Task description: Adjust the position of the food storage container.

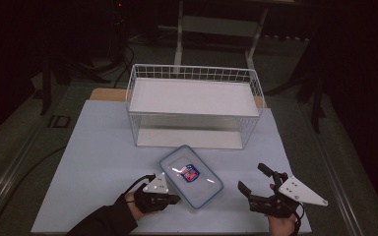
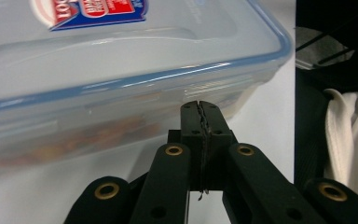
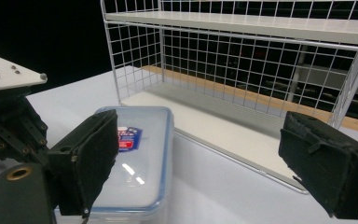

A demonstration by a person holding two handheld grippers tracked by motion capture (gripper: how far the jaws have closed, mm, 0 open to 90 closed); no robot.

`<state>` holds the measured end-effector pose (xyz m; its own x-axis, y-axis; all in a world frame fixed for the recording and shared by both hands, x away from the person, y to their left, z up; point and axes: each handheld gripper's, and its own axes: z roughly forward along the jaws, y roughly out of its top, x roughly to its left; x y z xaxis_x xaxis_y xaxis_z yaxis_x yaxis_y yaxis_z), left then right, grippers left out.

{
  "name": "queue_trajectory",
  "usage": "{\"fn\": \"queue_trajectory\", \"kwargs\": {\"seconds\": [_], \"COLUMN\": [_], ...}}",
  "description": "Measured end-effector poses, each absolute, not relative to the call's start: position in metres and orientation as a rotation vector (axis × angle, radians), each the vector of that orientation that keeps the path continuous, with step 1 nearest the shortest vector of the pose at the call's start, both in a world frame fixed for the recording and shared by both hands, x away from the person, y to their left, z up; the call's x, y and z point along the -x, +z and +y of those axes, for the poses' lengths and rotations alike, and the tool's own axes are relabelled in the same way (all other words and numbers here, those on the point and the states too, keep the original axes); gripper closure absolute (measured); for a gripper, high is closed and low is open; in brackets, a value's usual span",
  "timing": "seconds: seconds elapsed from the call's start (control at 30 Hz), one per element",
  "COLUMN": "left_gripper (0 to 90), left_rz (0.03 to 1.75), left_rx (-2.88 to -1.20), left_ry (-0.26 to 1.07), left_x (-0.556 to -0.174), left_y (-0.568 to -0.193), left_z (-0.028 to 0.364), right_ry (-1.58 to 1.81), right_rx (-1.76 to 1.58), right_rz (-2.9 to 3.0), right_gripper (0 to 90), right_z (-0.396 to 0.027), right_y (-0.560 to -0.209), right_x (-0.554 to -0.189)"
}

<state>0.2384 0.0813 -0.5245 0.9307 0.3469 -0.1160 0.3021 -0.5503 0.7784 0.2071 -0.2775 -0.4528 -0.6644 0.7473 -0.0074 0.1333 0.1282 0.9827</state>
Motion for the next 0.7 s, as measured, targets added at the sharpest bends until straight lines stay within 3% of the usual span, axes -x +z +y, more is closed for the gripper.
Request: {"fn": "queue_trajectory", "kwargs": {"seconds": [0.33,0.7], "left_gripper": [89.5,89.5], "left_rz": [0.383,0.341], "left_rx": [-2.208,-2.194], "left_ry": [0.034,0.031], "left_x": [-0.239,-0.233], "left_y": [-0.526,-0.515], "left_z": [0.051,0.046], "right_ry": [1.579,1.585], "right_rx": [-0.851,-0.853], "right_rz": [1.900,1.902], "right_gripper": [11.8,11.8], "right_z": [-0.278,-0.278], "right_y": [-0.453,-0.453], "right_x": [-0.207,-0.208]}}
